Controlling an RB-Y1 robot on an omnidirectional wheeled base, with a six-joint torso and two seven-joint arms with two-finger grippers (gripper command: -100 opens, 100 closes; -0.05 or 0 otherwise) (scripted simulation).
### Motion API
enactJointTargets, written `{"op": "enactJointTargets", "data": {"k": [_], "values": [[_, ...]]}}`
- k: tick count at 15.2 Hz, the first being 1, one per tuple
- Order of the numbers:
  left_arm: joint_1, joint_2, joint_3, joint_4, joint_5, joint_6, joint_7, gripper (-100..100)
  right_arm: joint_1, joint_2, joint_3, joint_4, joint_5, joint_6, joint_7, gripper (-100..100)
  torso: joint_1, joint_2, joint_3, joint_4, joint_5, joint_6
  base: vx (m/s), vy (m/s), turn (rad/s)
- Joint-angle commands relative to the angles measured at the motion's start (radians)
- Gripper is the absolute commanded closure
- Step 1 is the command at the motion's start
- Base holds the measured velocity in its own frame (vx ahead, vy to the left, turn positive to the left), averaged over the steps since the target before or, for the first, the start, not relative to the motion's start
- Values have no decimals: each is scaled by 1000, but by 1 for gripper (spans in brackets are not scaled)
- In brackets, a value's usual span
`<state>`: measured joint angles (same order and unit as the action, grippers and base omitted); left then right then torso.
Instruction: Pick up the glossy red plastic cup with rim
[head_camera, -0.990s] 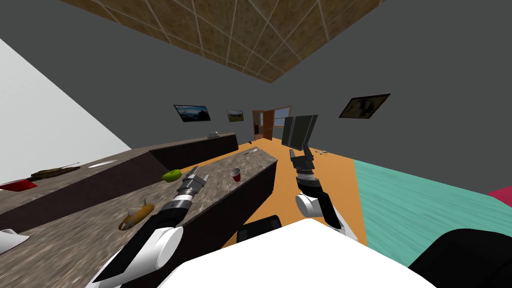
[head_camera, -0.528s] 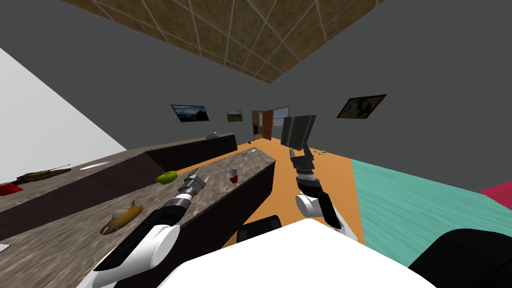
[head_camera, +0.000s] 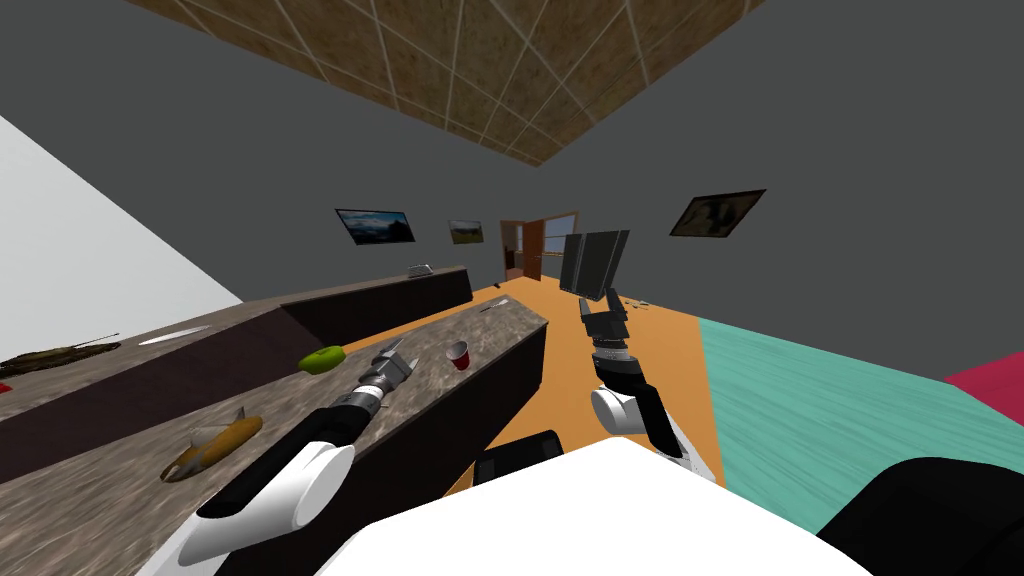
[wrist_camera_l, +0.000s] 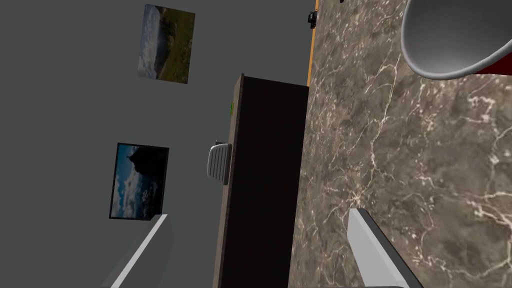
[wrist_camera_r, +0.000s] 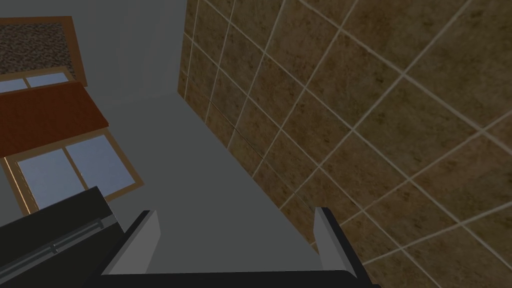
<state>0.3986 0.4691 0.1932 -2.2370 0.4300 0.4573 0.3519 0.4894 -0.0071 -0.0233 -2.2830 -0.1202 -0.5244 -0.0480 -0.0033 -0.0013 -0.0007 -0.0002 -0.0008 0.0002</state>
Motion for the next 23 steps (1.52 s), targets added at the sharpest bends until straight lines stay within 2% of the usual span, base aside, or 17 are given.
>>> {"op": "enactJointTargets", "data": {"k": [1,3,4,6,7,8,10,11,12,14,15,16,19,20,23], "values": [[-6,15,7,0,17,50,14,-100,0,0,0,0,0,0,0,0,0,0,0,0,0,0,28,-58,-43],[-6,15,7,0,17,75,14,-100,0,0,0,0,0,0,0,0,0,0,0,0,0,0,12,-36,-2],[-17,38,17,1,43,110,33,-100,0,0,0,0,0,0,0,0,0,0,0,0,0,0,16,-50,-35],[-17,38,17,1,43,151,33,-100,0,0,0,0,0,0,0,0,-1,0,0,0,0,0,22,-55,-27],[-17,38,17,1,43,151,33,-100,0,0,0,0,0,0,0,0,0,0,0,0,0,0,8,-27,2],[-29,60,27,2,69,189,52,-100,0,0,0,0,0,0,0,0,0,0,0,0,0,0,18,-50,-28],[-29,60,27,2,69,228,52,-100,0,0,0,0,0,0,0,0,-1,0,0,0,0,0,20,-52,-27],[-29,60,27,2,69,228,52,-100,0,0,0,0,0,0,0,0,0,0,0,0,0,0,8,-30,-1],[-40,81,37,4,95,266,70,-100,0,0,0,0,0,0,0,0,0,0,0,0,0,0,20,-48,-38],[-40,81,37,4,95,305,70,-100,0,0,0,0,0,0,0,0,-1,0,0,0,0,0,29,-55,-28],[-40,81,37,4,95,305,70,-100,0,0,0,0,0,0,0,0,0,0,0,0,0,0,12,-28,5],[-51,102,47,5,120,339,89,-100,0,0,0,0,0,0,0,0,0,0,0,0,0,0,15,-49,-31],[-51,102,47,5,120,381,89,-100,0,0,0,0,0,0,0,0,0,0,0,0,0,0,20,-44,-19],[-62,123,57,6,146,414,108,-100,0,0,0,0,0,0,0,0,1,0,0,0,0,0,24,-47,-36],[-62,123,57,6,146,457,108,-100,0,0,0,0,0,0,0,0,0,0,0,0,0,0,18,-44,-17]]}}
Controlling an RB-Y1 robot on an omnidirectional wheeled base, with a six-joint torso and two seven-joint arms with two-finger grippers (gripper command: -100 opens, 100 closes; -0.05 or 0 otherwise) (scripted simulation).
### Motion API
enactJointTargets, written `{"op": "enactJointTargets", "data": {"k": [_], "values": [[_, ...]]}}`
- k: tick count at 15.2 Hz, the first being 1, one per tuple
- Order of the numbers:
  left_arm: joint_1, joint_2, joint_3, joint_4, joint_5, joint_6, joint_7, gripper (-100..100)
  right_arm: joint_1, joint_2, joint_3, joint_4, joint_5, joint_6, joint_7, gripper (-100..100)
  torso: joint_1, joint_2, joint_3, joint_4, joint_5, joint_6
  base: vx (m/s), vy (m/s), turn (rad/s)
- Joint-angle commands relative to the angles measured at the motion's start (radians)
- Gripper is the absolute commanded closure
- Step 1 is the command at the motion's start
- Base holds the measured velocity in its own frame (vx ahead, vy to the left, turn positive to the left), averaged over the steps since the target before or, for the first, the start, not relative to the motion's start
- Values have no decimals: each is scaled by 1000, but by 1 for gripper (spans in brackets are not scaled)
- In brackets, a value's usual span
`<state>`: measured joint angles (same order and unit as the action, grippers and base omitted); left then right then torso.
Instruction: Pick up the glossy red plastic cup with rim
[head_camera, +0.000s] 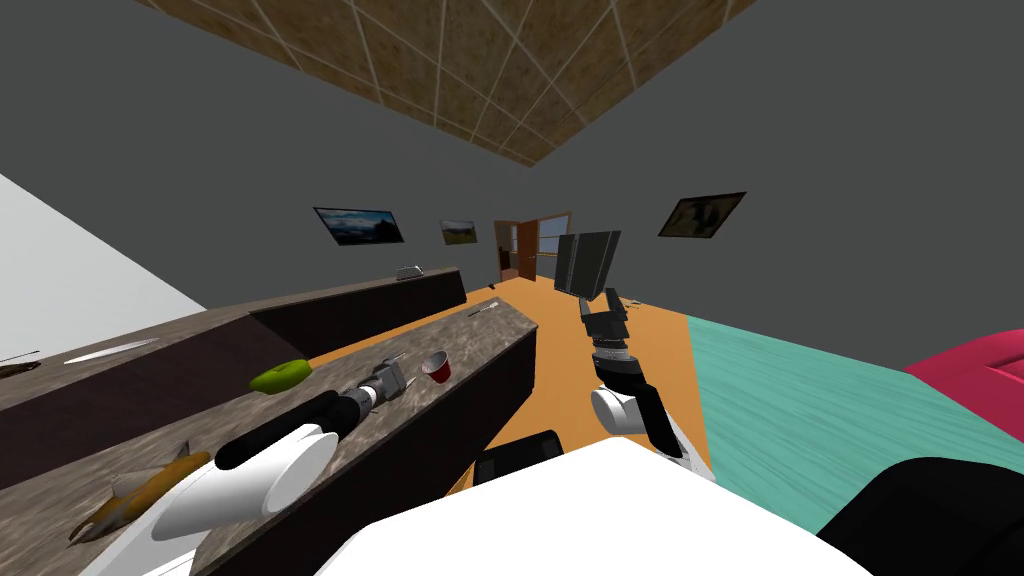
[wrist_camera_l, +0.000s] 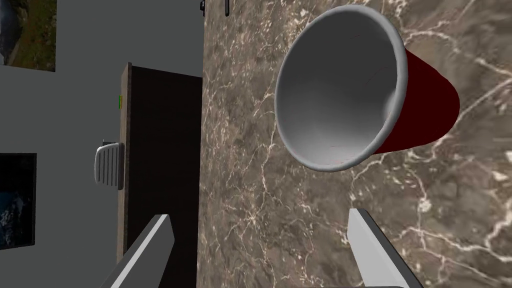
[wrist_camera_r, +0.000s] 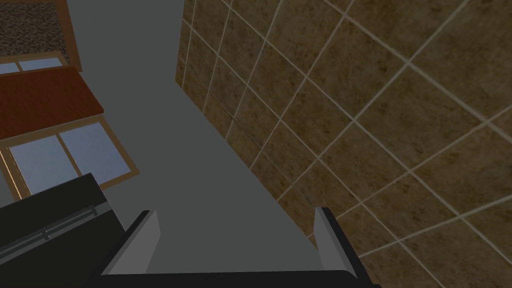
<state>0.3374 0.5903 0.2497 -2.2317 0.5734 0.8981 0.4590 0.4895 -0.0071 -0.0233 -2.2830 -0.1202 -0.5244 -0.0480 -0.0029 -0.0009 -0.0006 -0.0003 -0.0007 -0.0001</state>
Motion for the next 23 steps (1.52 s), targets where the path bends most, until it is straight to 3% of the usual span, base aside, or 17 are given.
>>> {"op": "enactJointTargets", "data": {"k": [1,4,5,7,8,14,15,16,22,23], "values": [[-12,21,11,3,27,50,19,-100,0,0,0,0,0,0,0,0,0,0,0,0,0,0,24,-44,-36],[-12,21,11,3,27,91,19,-100,0,0,0,0,0,0,0,0,-1,0,0,0,0,0,21,-43,-18],[-23,41,20,4,52,130,37,-100,0,0,0,0,0,0,0,0,0,0,0,0,0,0,28,-47,-36],[-23,41,20,4,52,165,37,-100,0,0,0,0,0,0,0,0,-1,-1,0,0,0,0,30,-48,-26],[-33,59,30,6,76,189,55,-100,0,0,0,0,0,0,0,0,-1,-1,0,0,0,0,35,-58,-37],[-44,76,39,8,99,307,72,-100,0,0,0,0,0,0,0,0,0,-1,-1,0,0,0,31,-40,-22],[-44,76,39,8,99,307,72,-100,0,0,0,0,0,0,0,0,0,-1,-1,0,0,0,17,-24,0],[-54,93,48,10,122,345,89,-100,0,0,0,0,0,0,0,0,1,-1,0,0,0,0,26,-30,-32],[-63,109,57,12,143,441,106,-100,0,0,0,0,0,0,0,0,-1,-2,-1,0,0,0,34,-44,-21],[-72,124,65,14,164,478,121,-100,0,0,0,0,0,0,0,0,0,-1,-1,0,0,0,25,-27,-29]]}}
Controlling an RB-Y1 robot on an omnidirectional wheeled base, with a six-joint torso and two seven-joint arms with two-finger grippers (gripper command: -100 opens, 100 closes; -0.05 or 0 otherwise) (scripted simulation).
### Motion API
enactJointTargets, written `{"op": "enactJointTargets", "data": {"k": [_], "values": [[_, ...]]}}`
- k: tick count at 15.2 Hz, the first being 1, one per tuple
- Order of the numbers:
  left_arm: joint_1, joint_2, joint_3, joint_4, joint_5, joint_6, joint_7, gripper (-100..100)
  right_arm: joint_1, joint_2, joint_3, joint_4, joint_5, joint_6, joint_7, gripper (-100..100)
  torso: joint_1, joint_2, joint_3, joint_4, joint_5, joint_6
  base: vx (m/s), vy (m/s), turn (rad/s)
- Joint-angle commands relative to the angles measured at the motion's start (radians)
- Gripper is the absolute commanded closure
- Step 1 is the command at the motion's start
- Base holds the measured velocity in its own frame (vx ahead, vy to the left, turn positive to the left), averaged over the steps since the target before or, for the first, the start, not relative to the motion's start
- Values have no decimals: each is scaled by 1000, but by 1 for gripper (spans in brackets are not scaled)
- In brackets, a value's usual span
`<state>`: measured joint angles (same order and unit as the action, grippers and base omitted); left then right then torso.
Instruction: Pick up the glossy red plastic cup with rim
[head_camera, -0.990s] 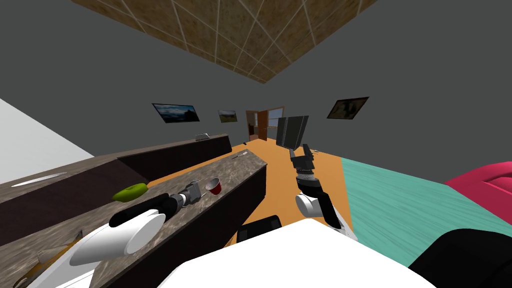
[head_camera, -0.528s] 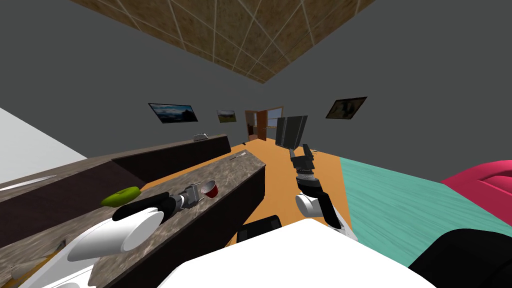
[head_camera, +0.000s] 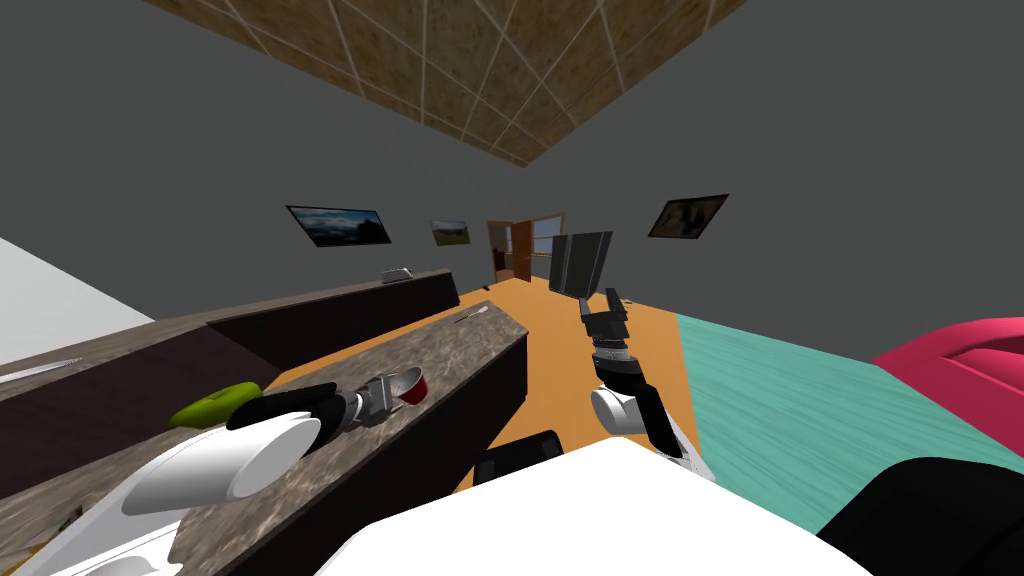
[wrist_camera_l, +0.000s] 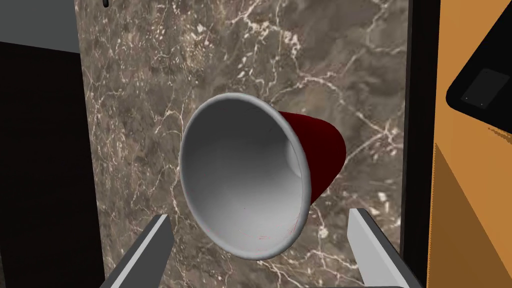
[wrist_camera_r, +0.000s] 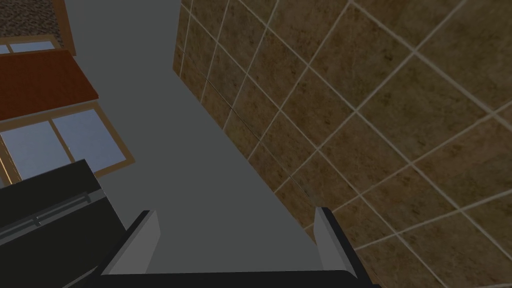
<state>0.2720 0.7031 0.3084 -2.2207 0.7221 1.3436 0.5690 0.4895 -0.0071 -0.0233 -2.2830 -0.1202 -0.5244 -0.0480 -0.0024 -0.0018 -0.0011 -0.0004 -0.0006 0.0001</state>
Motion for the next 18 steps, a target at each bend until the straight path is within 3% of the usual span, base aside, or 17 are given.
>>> {"op": "enactJointTargets", "data": {"k": [1,18], "values": [[-7,11,6,3,15,50,11,-100,0,0,0,0,0,0,0,0,0,0,0,0,0,0,32,-37,-40],[-49,79,47,17,114,361,87,-100,0,0,0,0,0,0,0,0,0,-1,0,0,0,0,39,-29,-22]]}}
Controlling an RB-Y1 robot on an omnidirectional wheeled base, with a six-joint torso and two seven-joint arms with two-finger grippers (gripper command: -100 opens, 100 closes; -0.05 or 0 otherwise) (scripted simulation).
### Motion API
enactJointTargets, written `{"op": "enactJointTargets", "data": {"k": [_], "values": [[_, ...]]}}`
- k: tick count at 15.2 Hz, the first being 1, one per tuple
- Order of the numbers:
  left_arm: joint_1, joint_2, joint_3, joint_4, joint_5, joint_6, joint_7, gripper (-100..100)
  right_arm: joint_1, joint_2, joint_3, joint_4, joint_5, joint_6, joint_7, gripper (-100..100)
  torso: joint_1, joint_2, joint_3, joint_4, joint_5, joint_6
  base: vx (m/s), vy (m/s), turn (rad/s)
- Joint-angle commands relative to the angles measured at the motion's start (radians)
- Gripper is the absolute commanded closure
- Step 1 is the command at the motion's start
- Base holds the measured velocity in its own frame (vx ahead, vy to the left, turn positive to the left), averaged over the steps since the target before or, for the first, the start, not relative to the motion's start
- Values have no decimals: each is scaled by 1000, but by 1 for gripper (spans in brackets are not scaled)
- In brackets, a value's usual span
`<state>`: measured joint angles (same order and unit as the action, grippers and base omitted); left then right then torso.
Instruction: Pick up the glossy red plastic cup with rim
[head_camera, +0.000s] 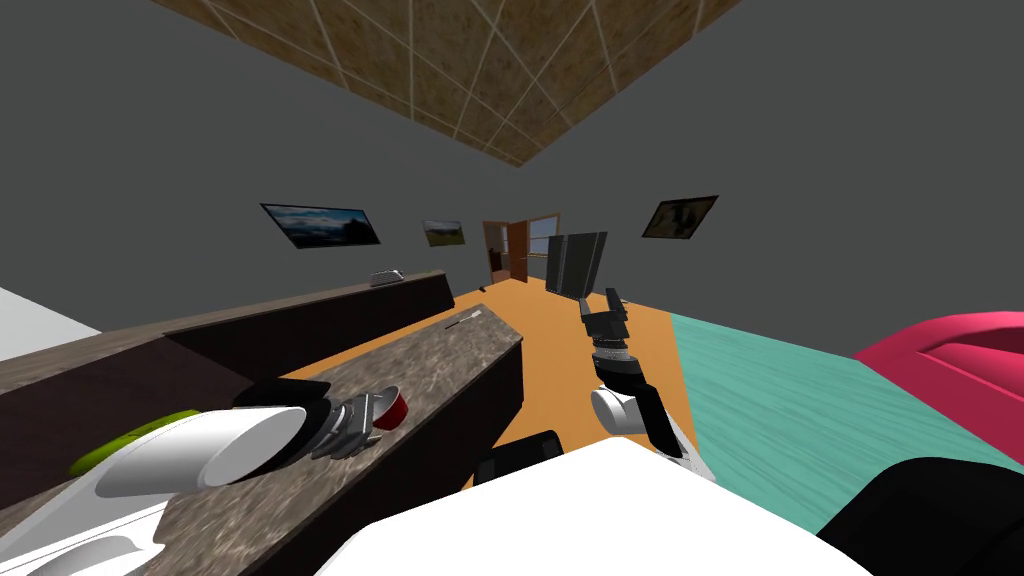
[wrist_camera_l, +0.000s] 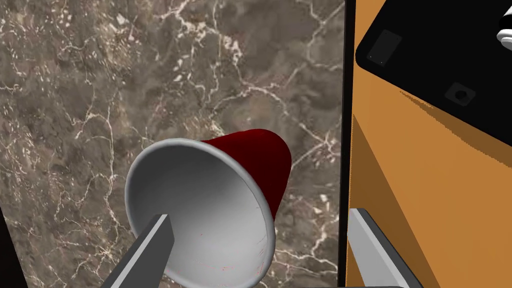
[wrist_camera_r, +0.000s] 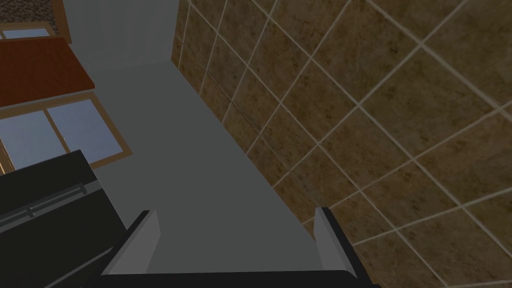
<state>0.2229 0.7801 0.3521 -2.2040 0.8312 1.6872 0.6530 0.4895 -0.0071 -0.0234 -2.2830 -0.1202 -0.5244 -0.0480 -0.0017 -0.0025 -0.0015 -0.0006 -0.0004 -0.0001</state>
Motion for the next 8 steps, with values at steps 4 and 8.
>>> {"op": "enactJointTargets", "data": {"k": [4,8], "values": [[-8,16,11,4,25,82,19,-100,0,0,0,0,0,0,0,0,0,1,1,0,0,0,24,-16,5],[-13,24,17,7,37,117,28,-100,0,0,0,0,0,0,0,0,1,2,1,1,0,0,6,-8,16]]}}
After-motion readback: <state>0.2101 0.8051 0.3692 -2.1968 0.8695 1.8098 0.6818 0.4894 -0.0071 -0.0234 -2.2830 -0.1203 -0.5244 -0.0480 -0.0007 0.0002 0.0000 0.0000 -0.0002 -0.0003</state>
